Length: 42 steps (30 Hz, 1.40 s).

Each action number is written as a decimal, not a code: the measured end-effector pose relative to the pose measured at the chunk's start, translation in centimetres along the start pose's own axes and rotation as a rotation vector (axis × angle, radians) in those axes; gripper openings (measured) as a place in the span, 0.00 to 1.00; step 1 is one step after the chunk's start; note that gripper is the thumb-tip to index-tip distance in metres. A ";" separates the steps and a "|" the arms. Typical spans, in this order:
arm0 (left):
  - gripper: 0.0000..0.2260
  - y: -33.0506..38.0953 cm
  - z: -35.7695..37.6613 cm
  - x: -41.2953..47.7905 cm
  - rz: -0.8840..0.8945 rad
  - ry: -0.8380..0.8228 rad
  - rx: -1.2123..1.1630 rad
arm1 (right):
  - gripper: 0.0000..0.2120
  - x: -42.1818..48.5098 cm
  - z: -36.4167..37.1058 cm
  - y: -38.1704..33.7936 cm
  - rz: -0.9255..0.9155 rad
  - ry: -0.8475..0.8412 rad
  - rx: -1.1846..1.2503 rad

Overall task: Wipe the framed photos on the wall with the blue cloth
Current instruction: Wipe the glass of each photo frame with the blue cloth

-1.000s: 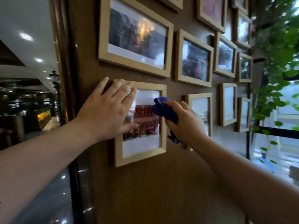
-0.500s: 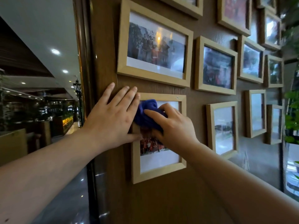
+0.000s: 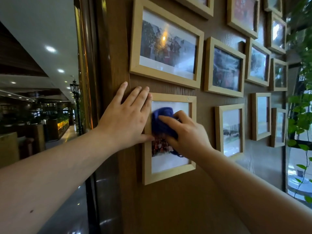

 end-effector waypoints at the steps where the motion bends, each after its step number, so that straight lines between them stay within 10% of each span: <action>1: 0.48 -0.1 0.0 0.0 -0.001 0.006 0.002 | 0.24 -0.1 0.3 -0.7 -0.041 -0.023 0.022; 10: 0.50 -0.1 -0.1 -0.1 0.007 0.000 0.004 | 0.22 -4.4 -0.1 5.8 0.204 -0.040 -0.155; 19: 0.50 -0.2 0.0 0.0 0.001 0.011 0.010 | 0.25 -5.6 2.5 0.5 -0.017 -0.162 -0.008; 26: 0.51 0.0 0.2 0.1 -0.002 0.021 0.013 | 0.22 -8.3 1.7 4.9 0.260 -0.151 -0.122; 42: 0.52 0.1 0.5 0.1 -0.023 0.012 0.025 | 0.22 -10.2 4.3 0.9 0.077 -0.490 -0.030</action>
Point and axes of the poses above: each hand's wrist, its own x-axis towards the middle knuckle, its own z-axis out of the palm, y = z × x, the point moved 10 cm from there along x, towards the middle knuckle, and after that the axes turned 6 degrees about y, right-handed, at the moved point
